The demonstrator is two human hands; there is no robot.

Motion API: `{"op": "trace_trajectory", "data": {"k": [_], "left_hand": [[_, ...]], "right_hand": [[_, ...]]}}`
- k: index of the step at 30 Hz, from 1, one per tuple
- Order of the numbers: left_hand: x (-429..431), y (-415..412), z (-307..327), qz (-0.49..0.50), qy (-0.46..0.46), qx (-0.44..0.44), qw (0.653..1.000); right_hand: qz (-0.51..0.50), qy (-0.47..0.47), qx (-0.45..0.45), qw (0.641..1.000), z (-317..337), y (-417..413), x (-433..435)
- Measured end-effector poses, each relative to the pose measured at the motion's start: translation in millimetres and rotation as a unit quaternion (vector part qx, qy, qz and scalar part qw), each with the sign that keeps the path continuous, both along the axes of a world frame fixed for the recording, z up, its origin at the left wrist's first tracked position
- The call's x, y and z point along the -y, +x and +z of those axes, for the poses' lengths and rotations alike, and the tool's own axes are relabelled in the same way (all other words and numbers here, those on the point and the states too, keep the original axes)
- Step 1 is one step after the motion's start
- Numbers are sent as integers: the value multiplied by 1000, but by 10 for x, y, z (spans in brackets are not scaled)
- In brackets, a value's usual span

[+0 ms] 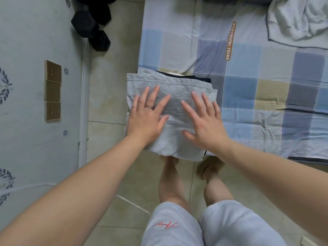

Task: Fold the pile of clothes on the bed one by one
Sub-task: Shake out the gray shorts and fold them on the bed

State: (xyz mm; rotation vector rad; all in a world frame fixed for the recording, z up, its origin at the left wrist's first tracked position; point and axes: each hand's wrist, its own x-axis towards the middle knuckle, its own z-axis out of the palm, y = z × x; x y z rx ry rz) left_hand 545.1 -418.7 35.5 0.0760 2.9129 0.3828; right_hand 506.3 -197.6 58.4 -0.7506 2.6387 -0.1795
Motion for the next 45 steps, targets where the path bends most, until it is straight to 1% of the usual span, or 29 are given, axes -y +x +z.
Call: {"op": "trace_trajectory", "data": {"k": [2,3,9,11,13,15,17,19,20,22,27,30,33,39,45], "left_hand": [[4,-73,-164,-32,-22,87,995],[18,-113,-251,-37,-33,110,993],[-42,-372,-493,-24,-46,151,987],[-72,-418,-463,-18,-47,165,985],[-90,-411,-360,-16,-48,190,981],[-133,-388,-191,-5,-40,238,970],[-195,-405,51,35,-5,303,952],[-265,-491,340,93,39,357,929],[-311,-540,500,114,54,370,920],[-437,-648,836,132,71,361,921],[-888,-965,1582,136,114,271,946],[-1245,-1168,1874,138,139,221,955],[-1672,-1341,2081,136,140,199,960],[-2921,-1678,2347,131,118,168,970],[-4578,-1928,2605,89,99,179,975]], "right_hand": [[42,58,47,996,-159,25,44],[48,80,59,994,-244,7,56],[32,155,118,980,-573,-298,151],[29,147,145,978,-533,-348,150],[33,137,190,972,-418,-408,103],[24,127,243,961,-230,-503,48],[-14,104,283,953,40,-597,-12],[-55,79,280,955,375,-669,-98],[-70,74,270,957,559,-691,-164],[-91,68,252,961,912,-724,-343],[-115,64,217,967,1517,-808,-965],[-120,64,198,971,1799,-916,-1406],[-118,61,171,976,2031,-1078,-1909],[-94,52,119,987,2259,-1549,-3246],[-125,40,126,983,2533,-1775,-5041]]}}
